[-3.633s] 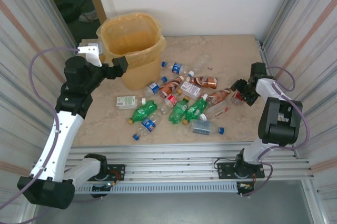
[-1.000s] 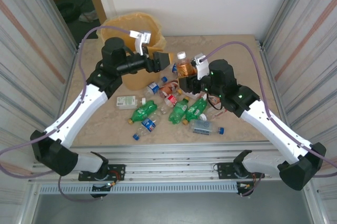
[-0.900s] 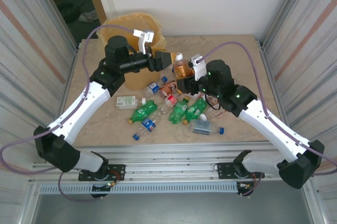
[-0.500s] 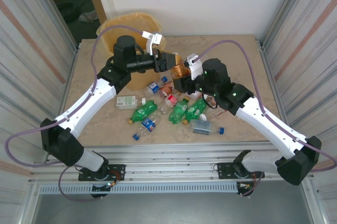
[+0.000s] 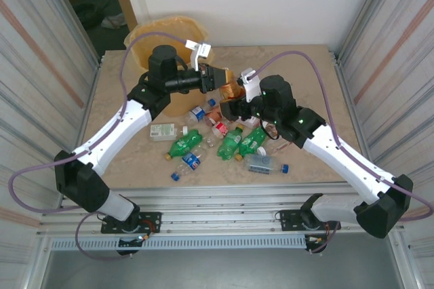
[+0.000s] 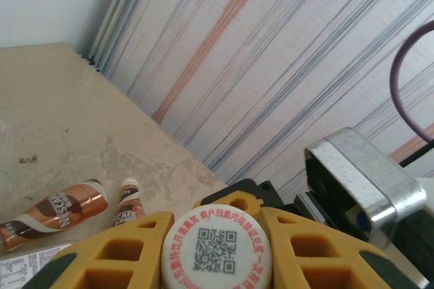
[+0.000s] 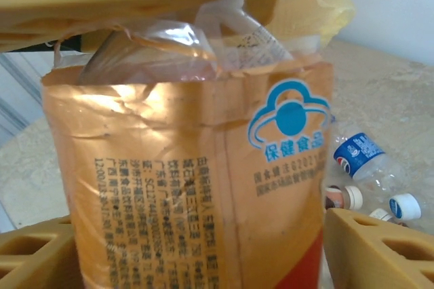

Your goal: Put the plastic bottles in the bin

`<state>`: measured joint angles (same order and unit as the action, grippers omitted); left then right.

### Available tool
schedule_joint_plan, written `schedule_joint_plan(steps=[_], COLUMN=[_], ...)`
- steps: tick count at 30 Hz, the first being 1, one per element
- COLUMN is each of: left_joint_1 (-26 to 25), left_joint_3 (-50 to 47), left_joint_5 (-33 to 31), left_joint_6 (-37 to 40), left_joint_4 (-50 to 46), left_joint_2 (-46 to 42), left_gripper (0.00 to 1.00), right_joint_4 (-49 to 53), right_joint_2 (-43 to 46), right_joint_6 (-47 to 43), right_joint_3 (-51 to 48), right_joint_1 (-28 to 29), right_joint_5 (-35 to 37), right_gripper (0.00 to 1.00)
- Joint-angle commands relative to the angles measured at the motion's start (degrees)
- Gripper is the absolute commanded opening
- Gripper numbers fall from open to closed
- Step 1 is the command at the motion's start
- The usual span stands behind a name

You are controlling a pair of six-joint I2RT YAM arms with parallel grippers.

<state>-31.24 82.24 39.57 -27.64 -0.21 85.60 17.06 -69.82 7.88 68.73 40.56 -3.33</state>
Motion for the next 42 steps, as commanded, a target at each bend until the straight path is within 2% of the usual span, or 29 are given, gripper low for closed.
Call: schedule_joint_plan(steps=[1, 3, 7, 15, 20, 27, 30, 37, 42], left_joint_1=[0.61, 2.01, 5.67, 13.40, 16.69, 19.61, 20.24, 21.25, 21.36], left_joint_3=[3.41, 3.96, 5.77, 11.50, 15.85, 21.84, 25.12, 31.67, 34.95], left_joint_5=[-2.53, -3.50, -5.25, -11.27, -17.78, -25.59, -28.20, -28.43, -27.87], left_joint_6=[3.65, 4.24, 5.25, 9.24, 13.58, 20.78, 23.54, 26.55, 28.15], left_joint_4=[-1.95, -2.21, -2.42, -3.45, -6.65, -9.58, -12.29, -17.40, -19.65], left_joint_2=[-1.48, -2.11, -3.04, -3.38, -1.19, 4.42, 7.74, 16.32, 22.64], left_gripper=[0.03, 0.02, 0.00, 0.00, 0.00, 0.00, 0.00, 0.00, 0.00], right_joint_4=[-0.77, -0.57, -0.45, 1.24, 3.32, 8.02, 9.31, 14.36, 18.98], right_joint_2=[1.74, 2.87, 5.58, 10.18, 10.96, 11.26, 11.68, 12.14, 12.04], right_joint_6=[-0.72, -0.51, -0.18, 1.29, 3.36, 10.55, 13.46, 18.27, 19.32], right_joint_3=[0.50, -0.32, -2.43, -5.57, -5.93, -6.19, -7.44, -10.09, -11.73], right_joint_1=[0.35, 0.40, 0.34, 0.34, 0.37, 0.37, 0.37, 0.09, 0.18], right_joint_5=[2.11, 2.94, 4.40, 10.11, 12.98, 20.69, 21.77, 21.57, 18.71], right_gripper=[0.89, 0.96, 0.99, 1.00, 1.00, 1.00, 1.00, 1.00, 1.00])
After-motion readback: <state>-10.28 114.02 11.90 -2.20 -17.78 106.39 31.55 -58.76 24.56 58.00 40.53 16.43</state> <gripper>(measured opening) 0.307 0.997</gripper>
